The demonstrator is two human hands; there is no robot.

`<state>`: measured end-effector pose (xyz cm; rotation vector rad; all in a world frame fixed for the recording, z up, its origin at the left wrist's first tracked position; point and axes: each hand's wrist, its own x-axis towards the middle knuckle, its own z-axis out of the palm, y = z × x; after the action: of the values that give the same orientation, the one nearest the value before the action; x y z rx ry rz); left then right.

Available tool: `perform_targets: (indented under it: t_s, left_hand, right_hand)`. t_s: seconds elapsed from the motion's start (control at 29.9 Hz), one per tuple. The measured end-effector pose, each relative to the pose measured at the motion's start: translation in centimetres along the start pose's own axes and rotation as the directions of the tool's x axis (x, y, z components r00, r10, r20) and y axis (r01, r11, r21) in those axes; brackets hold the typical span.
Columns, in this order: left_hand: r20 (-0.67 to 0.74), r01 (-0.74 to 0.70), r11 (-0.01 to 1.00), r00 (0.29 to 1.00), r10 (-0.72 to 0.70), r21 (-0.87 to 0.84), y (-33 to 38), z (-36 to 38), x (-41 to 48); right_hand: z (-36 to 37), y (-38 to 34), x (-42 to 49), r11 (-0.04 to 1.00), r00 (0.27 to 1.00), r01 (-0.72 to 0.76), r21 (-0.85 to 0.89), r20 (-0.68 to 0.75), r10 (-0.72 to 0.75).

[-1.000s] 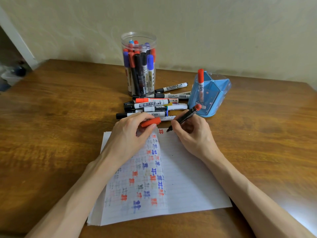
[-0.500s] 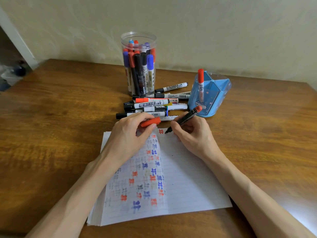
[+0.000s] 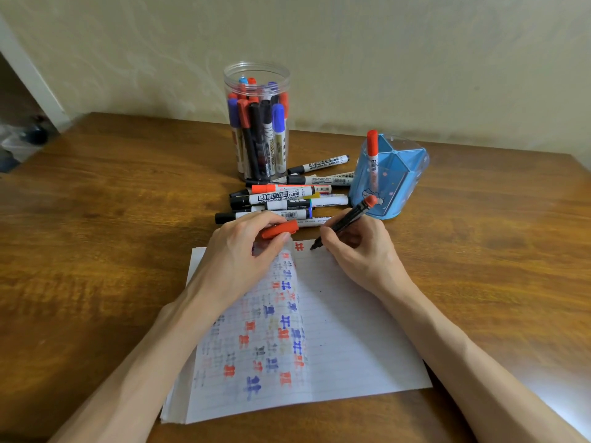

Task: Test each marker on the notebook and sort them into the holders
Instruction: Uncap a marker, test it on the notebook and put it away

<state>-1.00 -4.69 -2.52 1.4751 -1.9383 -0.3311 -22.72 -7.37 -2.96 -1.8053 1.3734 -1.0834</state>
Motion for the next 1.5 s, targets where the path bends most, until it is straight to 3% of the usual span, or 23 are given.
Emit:
perform_targets:
  t_s: [0.07,0.3,0.57,0.77,0.84,0.97,1.17,1.34,1.5]
  left_hand:
    - [0.007,-0.006,1.000,1.000,0.006,-0.018,0.0,-0.1,0.0]
    - [0.025,-0.039,0.994,0.999,0.042,-0.102,0.3,-0.2,-0.1]
    - [0.026,-0.051,0.985,0.998,0.056,-0.166,0.3,-0.4,0.0]
    - [0.004,-0.031,0.984,0.999,0.033,-0.175,0.1,-0.4,0.1]
    - [-0.007,-0.030,0.977,1.000,0.030,-0.209,0.3,-0.7,0.1]
    - [0.027,-0.052,0.975,0.998,0.059,-0.217,0.5,-0.9,0.2]
    - [-0.043,-0.080,0.969,0.996,0.072,-0.232,0.9,-0.7,-0.1]
    - [-0.030,-0.054,0.967,0.998,0.048,-0.247,0.8,-0.5,0.0]
    - [0.020,0.007,0.899,1.000,0.002,-0.439,1.2,-1.6,0.5]
  right_hand:
    - [0.0,-0.2,0.0,0.999,1.000,-0.018,0.030,-0.004,0.018]
    - [-1.2,-1.7,-0.3,0.902,0.994,-0.088,0.422,-0.020,0.107]
    - [-1.0,-1.8,-0.7,0.891,0.996,-0.063,0.450,0.088,0.026]
    - [-2.5,-1.6,-0.2,0.788,0.946,-0.285,0.546,0.292,0.140]
    - [-3.0,-1.5,0.1,0.839,0.946,-0.264,0.477,0.297,0.129]
    - [-2.9,-1.0,0.1,0.978,0.976,-0.047,0.203,0.220,0.001]
    - [-1.4,-0.6,-0.5,0.971,0.982,0.089,0.220,0.141,-0.122]
    - [-1.4,-0.6,-0.5,0.971,0.981,0.109,0.213,0.136,-0.140]
    - [-1.5,-1.0,-0.3,0.966,0.976,0.144,0.214,0.132,-0.174]
